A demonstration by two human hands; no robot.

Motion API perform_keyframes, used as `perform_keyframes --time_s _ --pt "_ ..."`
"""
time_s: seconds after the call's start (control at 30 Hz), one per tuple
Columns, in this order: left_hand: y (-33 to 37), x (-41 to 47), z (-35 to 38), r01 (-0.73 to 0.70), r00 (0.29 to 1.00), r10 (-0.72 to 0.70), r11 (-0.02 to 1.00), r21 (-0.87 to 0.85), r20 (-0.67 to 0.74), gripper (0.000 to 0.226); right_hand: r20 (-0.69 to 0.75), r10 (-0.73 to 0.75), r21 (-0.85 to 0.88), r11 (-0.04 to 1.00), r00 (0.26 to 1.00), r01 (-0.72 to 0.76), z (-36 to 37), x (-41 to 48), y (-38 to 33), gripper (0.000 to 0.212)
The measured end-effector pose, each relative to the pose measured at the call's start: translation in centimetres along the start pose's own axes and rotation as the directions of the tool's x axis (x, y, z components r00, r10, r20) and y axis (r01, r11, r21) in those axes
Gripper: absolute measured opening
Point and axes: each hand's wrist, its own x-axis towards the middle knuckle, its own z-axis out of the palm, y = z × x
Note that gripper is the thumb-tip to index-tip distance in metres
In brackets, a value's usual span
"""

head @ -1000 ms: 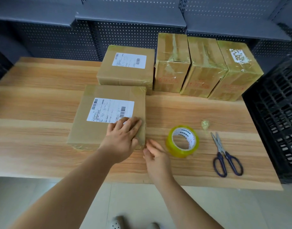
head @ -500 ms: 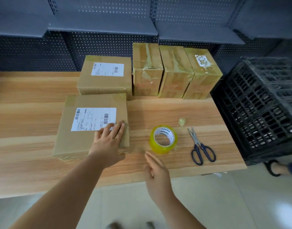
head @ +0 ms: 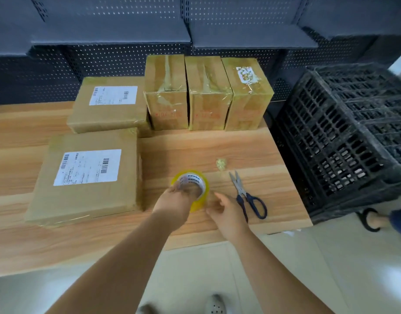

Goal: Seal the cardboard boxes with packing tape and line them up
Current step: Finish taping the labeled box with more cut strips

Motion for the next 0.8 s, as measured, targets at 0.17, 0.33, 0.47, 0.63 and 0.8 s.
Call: perform_keyframes --time_s 0.17,0.33,0.47,0.63,0.8 --pt "1.7 -3.3 -1.6 0.090 0.987 -0.135 0.921 -0.379 -0.092 0.040 -0.053 -0.135 0.165 0.976 0.989 0.142 -1.8 0.2 -0.8 0.021" --pt "3.2 -8.1 -3.1 0.164 0.958 -0.276 0.758 -0.632 -0.082 0.021 0.047 -0.261 0.147 0.957 0.964 0.251 -4.7 -2.1 -3.7 0.017" --pt "4.3 -11.4 -4.2 0.197 0.937 -0.341 0.699 -0.688 -0.079 0.032 0.112 -0.401 -0.088 0.907 0.909 0.411 -6.5 -4.6 -7.4 0.015" --pt "4.1 -14.2 -5.5 0.243 0.873 -0.487 0.464 -0.852 -0.016 0.029 0.236 -0.488 -0.230 0.812 0.841 0.536 -6.9 -6.3 -11.3 0.019" --pt "1.7 -15.5 -4.4 0.358 0.799 -0.582 0.257 -0.898 0.153 0.028 0.384 -0.476 -0.145 0.815 0.791 0.561 -5.0 -7.1 -13.3 0.010"
